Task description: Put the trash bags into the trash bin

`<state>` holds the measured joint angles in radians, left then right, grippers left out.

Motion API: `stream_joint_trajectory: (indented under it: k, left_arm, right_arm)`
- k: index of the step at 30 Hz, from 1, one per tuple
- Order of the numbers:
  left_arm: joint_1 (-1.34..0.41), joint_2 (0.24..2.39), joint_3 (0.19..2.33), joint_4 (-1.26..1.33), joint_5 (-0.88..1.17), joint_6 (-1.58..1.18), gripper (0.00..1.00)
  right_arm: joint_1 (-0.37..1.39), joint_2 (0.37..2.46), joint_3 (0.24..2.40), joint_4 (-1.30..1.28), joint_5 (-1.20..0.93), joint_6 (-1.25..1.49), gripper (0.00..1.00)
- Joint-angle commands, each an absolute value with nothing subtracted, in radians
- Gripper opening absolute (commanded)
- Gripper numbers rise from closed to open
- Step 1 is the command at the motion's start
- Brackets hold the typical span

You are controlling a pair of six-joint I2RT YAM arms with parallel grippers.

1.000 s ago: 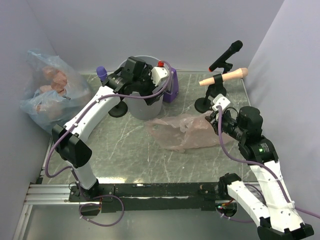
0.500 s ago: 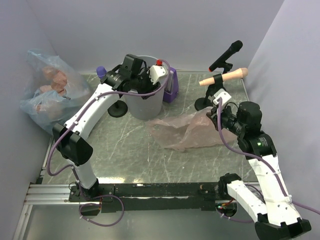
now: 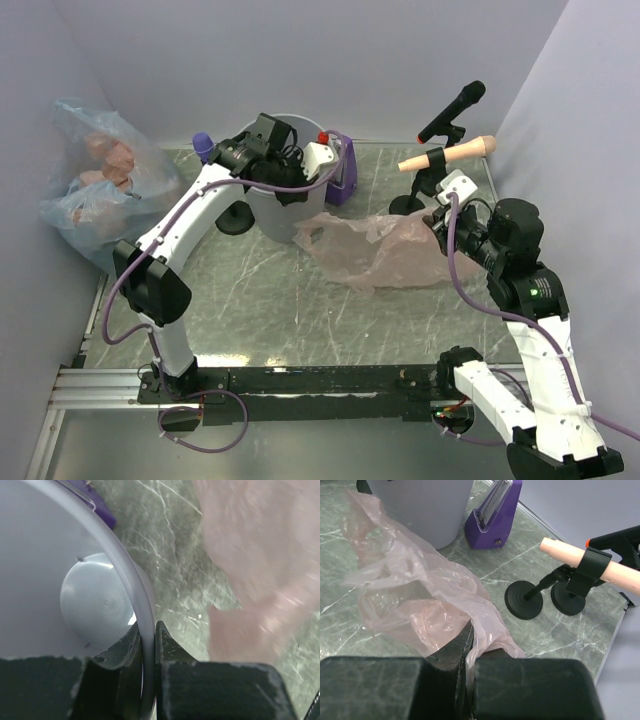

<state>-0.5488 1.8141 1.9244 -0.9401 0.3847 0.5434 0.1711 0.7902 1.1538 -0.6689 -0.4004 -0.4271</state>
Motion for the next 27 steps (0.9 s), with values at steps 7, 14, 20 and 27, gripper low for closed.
stream_joint_trajectory:
  k: [7,14,20,27]
  left_arm:
    - [-0.56,1.68,1.876,-1.04,0.379,0.632,0.01]
    - [-0.56,1.591,1.868,-1.039,0.451,0.69,0.59]
    - [-0.592,1.375,1.634,-0.789,0.632,0.707,0.86]
    - [-0.627,1.434,1.575,-0.664,0.653,0.73,0.88]
  right_arm:
    - [0.163,0.834,1.227,-0.644,-0.402,-0.433,0.0]
    - [0.163,0.844,1.272,-0.71,-0.459,-0.488,0.0]
    - [0.164,0.825,1.333,-0.788,-0.515,-0.544,0.0]
    - [0.163,0.804,1.436,-0.824,-0.509,-0.597,0.0]
